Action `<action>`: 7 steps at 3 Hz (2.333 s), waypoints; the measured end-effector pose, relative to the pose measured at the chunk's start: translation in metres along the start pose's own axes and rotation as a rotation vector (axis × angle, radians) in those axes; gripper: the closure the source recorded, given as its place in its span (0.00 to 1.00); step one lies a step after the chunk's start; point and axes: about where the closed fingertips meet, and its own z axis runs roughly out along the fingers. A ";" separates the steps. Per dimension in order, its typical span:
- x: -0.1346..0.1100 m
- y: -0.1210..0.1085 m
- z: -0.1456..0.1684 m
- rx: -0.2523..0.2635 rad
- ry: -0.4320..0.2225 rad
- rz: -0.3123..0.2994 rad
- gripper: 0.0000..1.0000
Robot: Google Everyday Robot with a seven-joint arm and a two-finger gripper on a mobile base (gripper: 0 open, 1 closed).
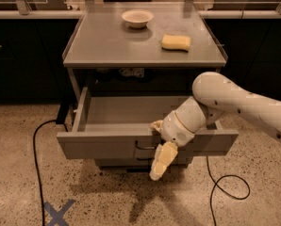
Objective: Open top drawer
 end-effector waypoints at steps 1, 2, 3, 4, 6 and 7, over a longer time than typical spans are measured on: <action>-0.013 0.038 0.009 -0.050 0.001 -0.016 0.00; -0.012 0.038 0.009 -0.050 0.000 -0.016 0.00; -0.002 0.047 0.013 -0.065 -0.016 0.020 0.00; 0.000 0.097 -0.016 -0.037 -0.045 0.066 0.00; 0.005 0.081 -0.001 -0.061 -0.019 0.065 0.00; 0.015 0.085 0.015 -0.133 0.001 0.088 0.00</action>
Offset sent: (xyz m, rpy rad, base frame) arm -0.0311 0.0130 0.0090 0.0094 0.0237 0.0359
